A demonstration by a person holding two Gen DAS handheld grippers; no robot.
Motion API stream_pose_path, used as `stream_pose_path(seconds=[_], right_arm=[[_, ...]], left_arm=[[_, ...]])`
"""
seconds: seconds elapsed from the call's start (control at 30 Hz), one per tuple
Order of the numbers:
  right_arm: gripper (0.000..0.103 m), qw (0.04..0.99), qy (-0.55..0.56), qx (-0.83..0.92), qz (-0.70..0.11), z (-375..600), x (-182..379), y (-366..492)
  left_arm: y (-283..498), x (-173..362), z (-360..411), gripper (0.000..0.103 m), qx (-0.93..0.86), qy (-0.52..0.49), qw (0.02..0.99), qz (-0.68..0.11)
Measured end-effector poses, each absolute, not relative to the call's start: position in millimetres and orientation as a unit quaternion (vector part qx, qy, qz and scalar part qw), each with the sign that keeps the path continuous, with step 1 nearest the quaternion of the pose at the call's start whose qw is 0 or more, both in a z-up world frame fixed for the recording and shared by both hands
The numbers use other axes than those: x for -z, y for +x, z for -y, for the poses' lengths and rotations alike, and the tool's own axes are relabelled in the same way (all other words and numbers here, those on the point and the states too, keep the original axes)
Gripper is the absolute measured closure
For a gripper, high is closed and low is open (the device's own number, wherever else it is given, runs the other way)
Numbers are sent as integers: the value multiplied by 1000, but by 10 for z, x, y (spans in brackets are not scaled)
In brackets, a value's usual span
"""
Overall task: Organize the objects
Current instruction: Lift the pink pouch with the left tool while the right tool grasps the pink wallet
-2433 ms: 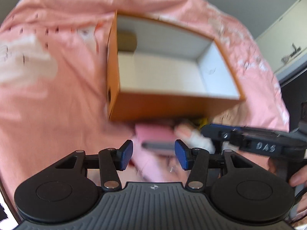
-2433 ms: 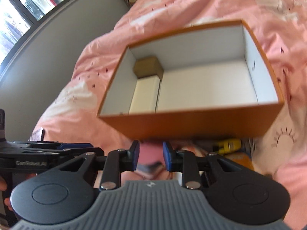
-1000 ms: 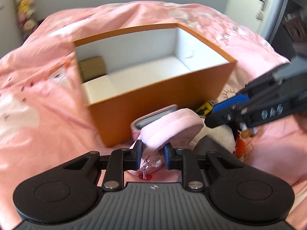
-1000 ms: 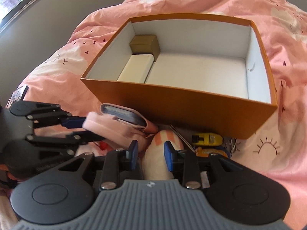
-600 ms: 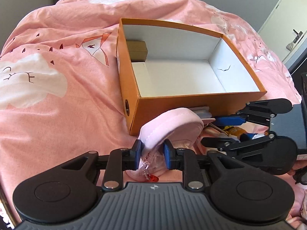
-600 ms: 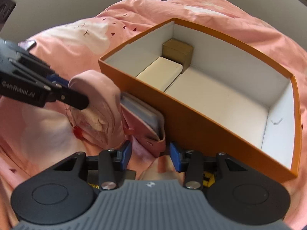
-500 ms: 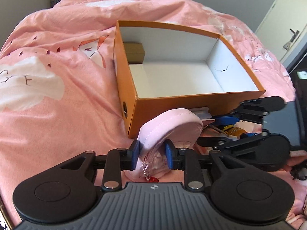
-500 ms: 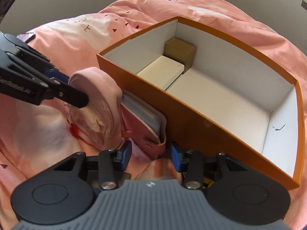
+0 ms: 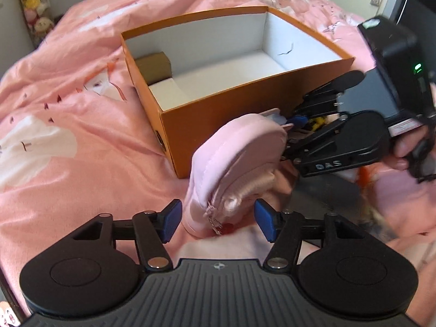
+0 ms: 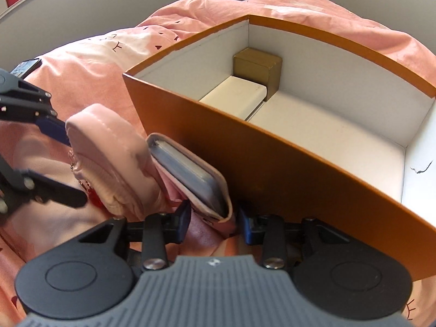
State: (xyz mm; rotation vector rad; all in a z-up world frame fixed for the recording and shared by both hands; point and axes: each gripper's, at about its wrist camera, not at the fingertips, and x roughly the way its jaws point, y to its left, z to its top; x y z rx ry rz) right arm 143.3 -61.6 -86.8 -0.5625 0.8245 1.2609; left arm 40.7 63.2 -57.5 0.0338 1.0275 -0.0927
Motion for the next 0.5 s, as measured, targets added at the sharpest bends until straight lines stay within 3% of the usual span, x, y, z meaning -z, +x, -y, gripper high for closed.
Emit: stream_pose_path(seconds=[0.13,0.2,0.5], right_arm=[[67,698,-249,-565,-362,633,856,1416],[68,702,-252,-564,-353,642,842,1387],[70,716,-268,-563,-314,757,660,1242]], left_arm=[[442,636,-588,51,33,13,874,-485],[434,633,-592,66,24,14,878,-479],[367,498,-666,76,24,-39,882,-469]])
